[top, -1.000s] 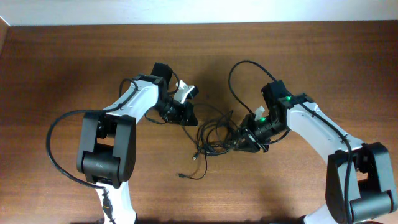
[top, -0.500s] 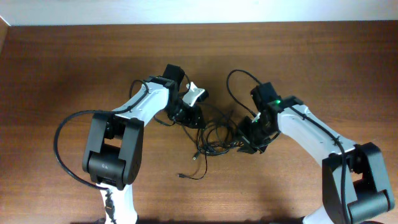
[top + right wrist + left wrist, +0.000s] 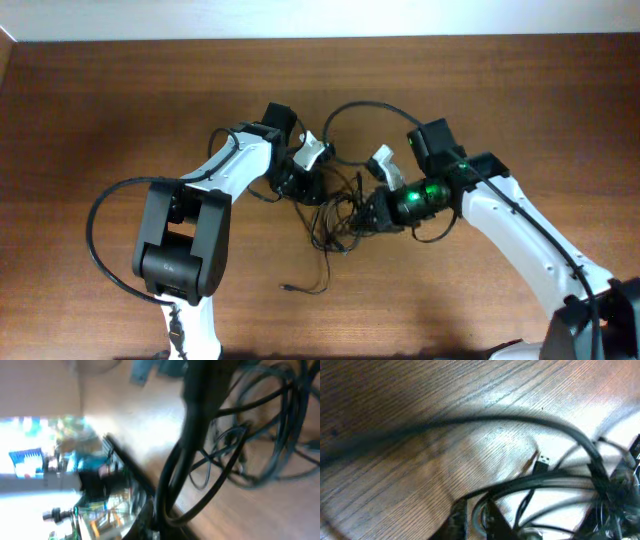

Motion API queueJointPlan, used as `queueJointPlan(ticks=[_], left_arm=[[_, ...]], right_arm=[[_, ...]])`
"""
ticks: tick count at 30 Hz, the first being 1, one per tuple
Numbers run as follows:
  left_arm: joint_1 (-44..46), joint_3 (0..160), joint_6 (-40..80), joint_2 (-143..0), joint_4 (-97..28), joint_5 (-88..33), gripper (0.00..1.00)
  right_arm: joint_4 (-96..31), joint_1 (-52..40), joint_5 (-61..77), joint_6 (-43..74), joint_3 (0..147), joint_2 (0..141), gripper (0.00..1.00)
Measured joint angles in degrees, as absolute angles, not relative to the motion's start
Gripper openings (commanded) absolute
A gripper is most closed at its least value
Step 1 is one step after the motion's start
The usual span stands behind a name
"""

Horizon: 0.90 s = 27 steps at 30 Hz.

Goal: Untangle cables

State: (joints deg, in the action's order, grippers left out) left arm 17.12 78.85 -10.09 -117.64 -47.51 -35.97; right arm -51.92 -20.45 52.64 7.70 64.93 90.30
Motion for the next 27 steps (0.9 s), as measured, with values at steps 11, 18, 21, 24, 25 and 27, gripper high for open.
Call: queueJointPlan(ticks=[11, 18, 21, 24, 25, 27], left_arm=[[17.19, 78.85, -0.99, -117.64, -47.31, -24.51, 0.1], [17.19, 78.85, -0.8, -117.64, -47.29, -24.36, 0.11], [17.19, 78.85, -0.8, -117.64, -47.29, -24.36, 0.14], [17.19, 78.85, -0.8, -117.64, -47.29, -24.36, 0.14], [17.19, 78.85, -0.78, -117.64, -47.31, -24.36, 0.14], [17.19, 78.85, -0.78, -117.64, -47.29, -24.36, 0.15]], right_arm=[[-58.94, -22.06, 40.88, 8.86, 57.23, 90.32, 0.04], [-58.24, -23.14, 34.11, 17.82, 53.19, 92.16, 0.04], [-58.78, -25.19, 34.09, 18.28, 53.19, 92.16, 0.04], [-58.98, -29.17, 36.86, 17.02, 53.17, 92.16, 0.04], [-58.59, -31.22, 36.51, 16.91, 53.17, 92.18, 0.05], [-56.99, -33.28, 31.18, 20.16, 53.17, 92.33, 0.09]])
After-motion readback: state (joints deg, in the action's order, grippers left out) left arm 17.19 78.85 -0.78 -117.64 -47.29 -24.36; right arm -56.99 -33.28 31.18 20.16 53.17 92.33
